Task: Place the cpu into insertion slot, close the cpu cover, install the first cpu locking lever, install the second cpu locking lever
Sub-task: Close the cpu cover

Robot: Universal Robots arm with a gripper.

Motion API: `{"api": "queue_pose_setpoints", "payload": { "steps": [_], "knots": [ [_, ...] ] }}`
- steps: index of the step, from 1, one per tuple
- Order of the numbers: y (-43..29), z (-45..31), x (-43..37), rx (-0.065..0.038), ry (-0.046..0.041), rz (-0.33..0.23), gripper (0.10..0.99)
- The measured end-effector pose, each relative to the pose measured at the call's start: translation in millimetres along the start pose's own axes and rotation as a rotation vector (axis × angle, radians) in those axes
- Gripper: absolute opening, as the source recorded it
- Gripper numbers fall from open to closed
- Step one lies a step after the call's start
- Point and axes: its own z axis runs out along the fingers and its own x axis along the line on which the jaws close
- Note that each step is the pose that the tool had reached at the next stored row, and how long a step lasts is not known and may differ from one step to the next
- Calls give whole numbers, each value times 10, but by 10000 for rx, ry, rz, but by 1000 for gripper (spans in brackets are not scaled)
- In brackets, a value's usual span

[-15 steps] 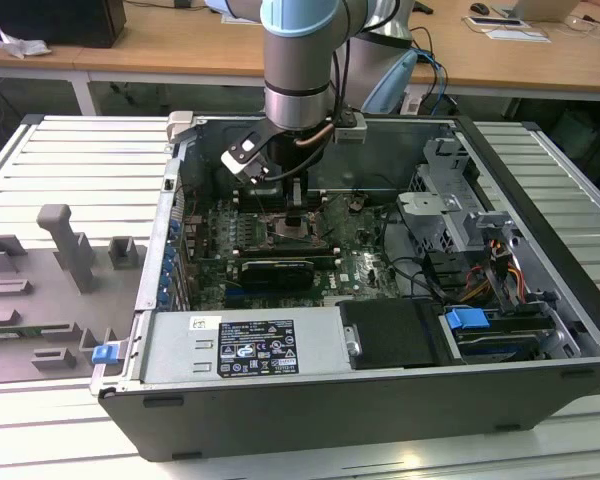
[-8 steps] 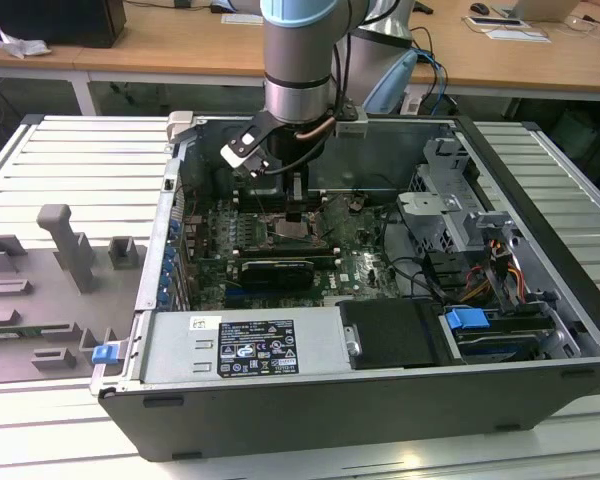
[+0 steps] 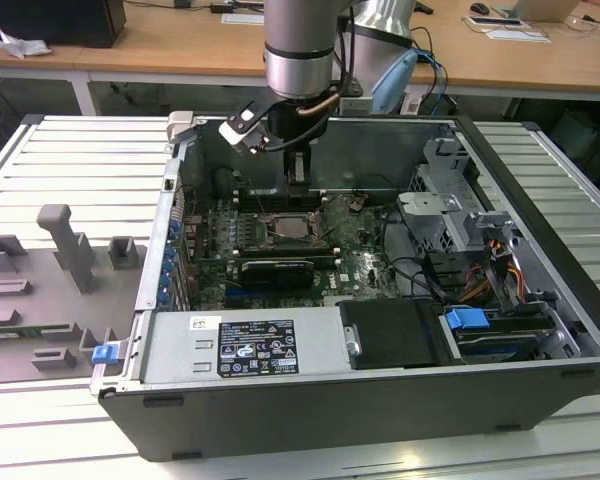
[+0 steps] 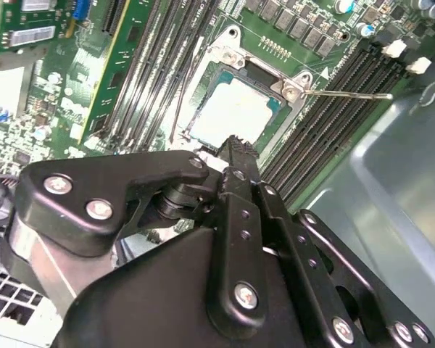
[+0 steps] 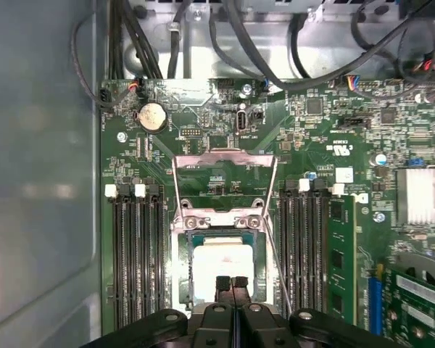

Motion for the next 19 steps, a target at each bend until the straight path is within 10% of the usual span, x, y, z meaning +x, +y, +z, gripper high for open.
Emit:
{"api": "queue_pose_setpoints", "payload": {
  "steps": [7, 19],
  "knots": [
    [18, -119, -2, 6, -91, -4, 106],
    [507, -91, 22, 12, -93, -30, 106]
  ]
}}
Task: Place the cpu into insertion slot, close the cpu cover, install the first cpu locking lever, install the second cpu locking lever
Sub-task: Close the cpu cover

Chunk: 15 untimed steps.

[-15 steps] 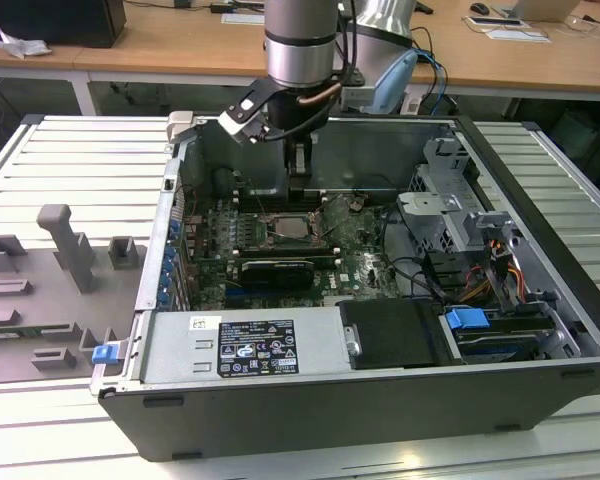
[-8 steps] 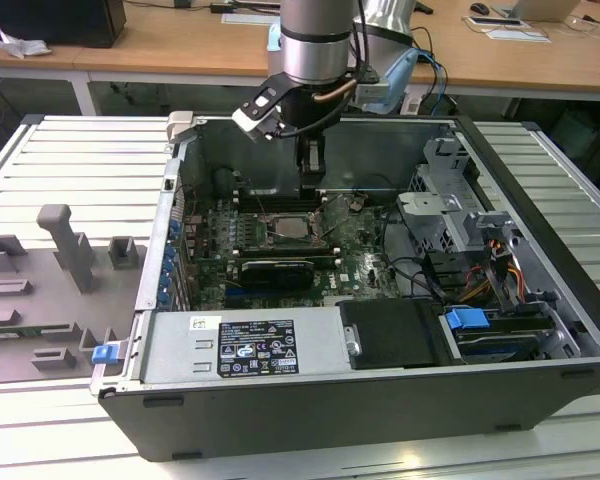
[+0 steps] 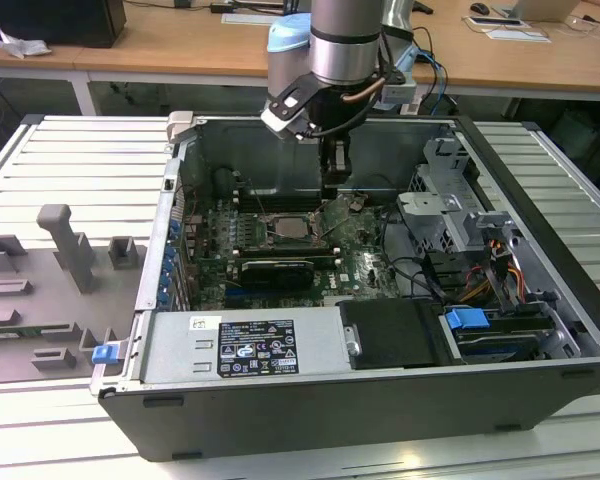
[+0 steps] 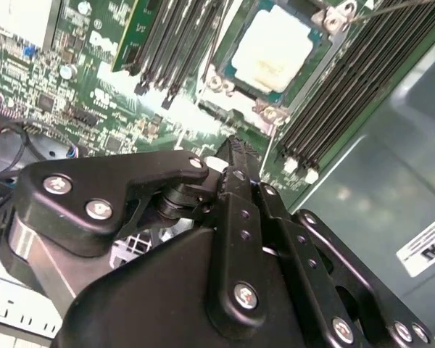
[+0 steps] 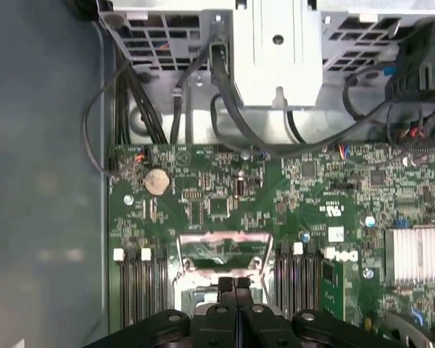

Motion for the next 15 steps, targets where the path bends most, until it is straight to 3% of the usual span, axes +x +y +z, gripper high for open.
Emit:
{"api": "queue_pose_setpoints", "payload": {
  "steps": [2, 5, 15],
  "knots": [
    [37, 3, 1, -2, 3, -63, 106],
    [132, 18, 4, -19, 25, -597, 106],
    [342, 78, 11, -1, 27, -628, 106]
  ]
}}
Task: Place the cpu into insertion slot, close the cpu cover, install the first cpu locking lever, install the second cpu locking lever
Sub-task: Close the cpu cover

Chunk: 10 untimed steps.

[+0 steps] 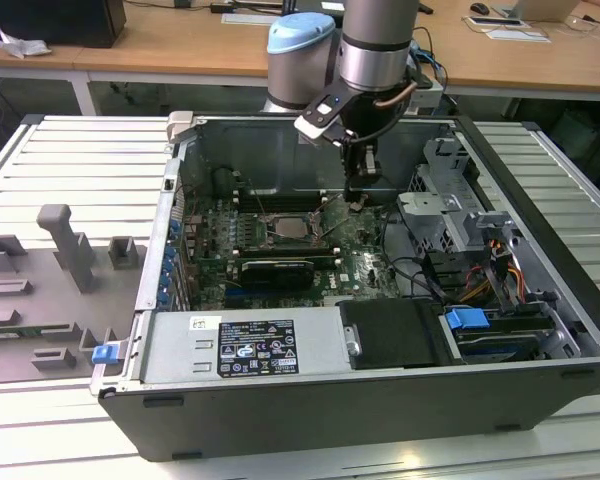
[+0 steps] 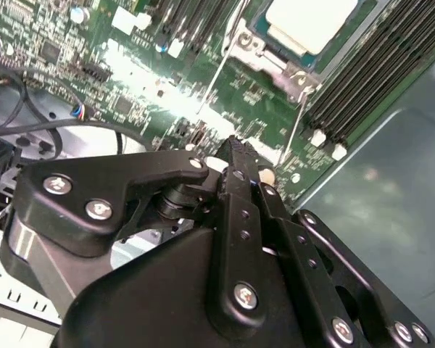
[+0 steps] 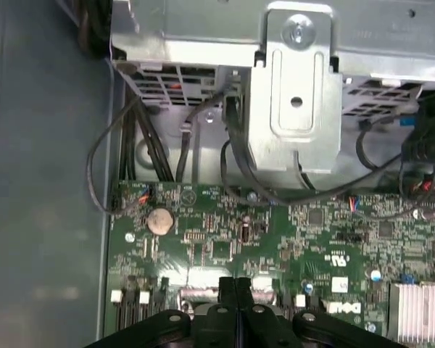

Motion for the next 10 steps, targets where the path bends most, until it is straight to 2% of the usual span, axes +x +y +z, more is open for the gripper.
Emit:
{"api": "queue_pose_setpoints", "payload": {
  "steps": [6, 10],
  "knots": [
    [74, 45, -2, 33, -2, -1, 106],
    [126, 120, -2, 88, 1, -2, 106]
  ]
}}
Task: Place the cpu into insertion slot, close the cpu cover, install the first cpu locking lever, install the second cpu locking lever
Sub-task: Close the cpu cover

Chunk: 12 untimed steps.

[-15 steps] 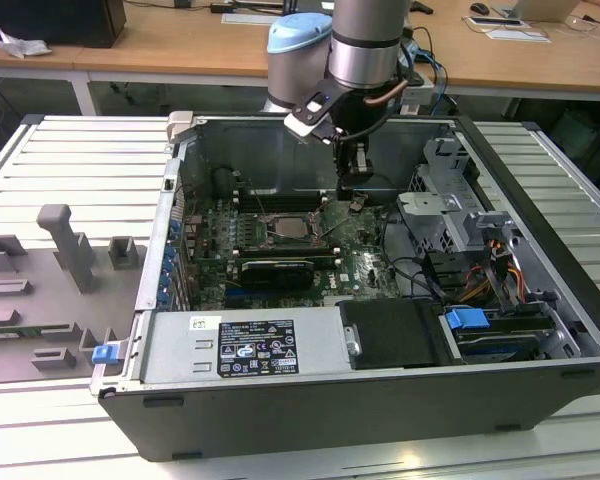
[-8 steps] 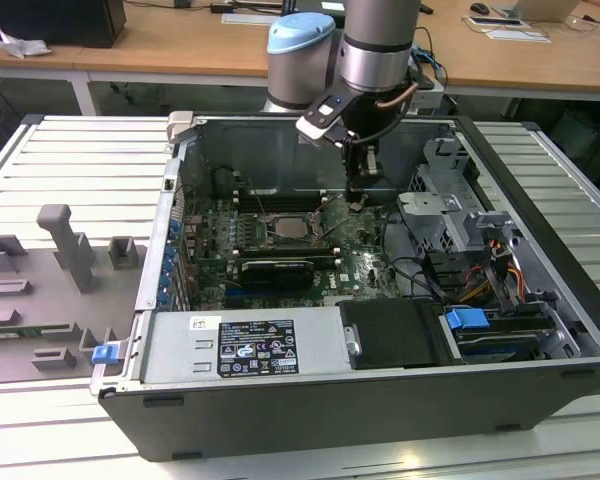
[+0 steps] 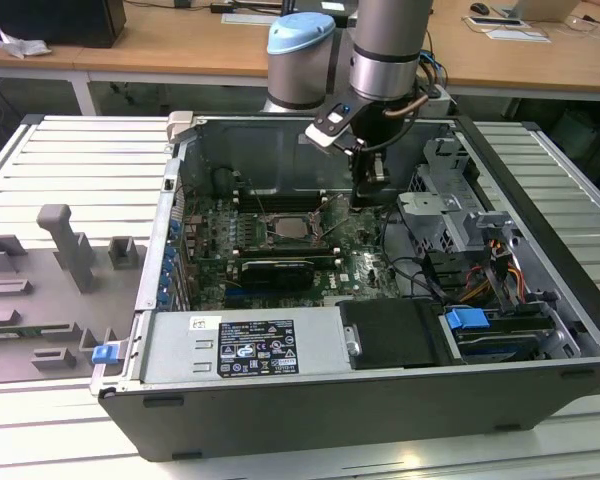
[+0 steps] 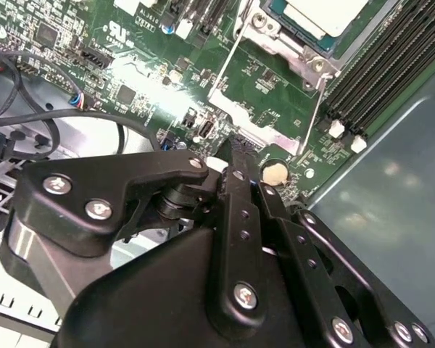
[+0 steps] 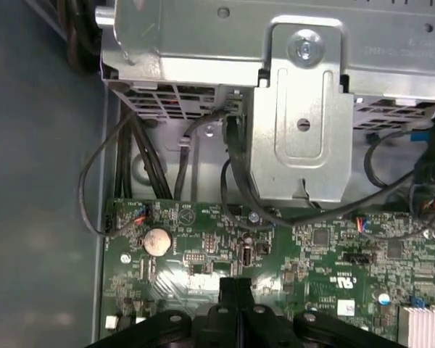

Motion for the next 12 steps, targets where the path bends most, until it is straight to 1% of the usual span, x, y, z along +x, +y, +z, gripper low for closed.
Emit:
{"api": "queue_pose_setpoints", "payload": {
  "steps": [1, 2, 4, 7, 8, 11, 12],
  "knots": [
    [0, 6, 0, 20, 1, 0, 106],
    [0, 8, 0, 82, 1, -3, 106],
    [-4, 8, 1, 263, 11, -7, 106],
    [-48, 8, 3, 271, 18, -9, 106],
    [-76, 6, 3, 271, 17, -8, 106],
    [-126, 4, 5, 271, 17, -8, 106],
    [-155, 4, 6, 271, 18, -8, 106]
  ]
}}
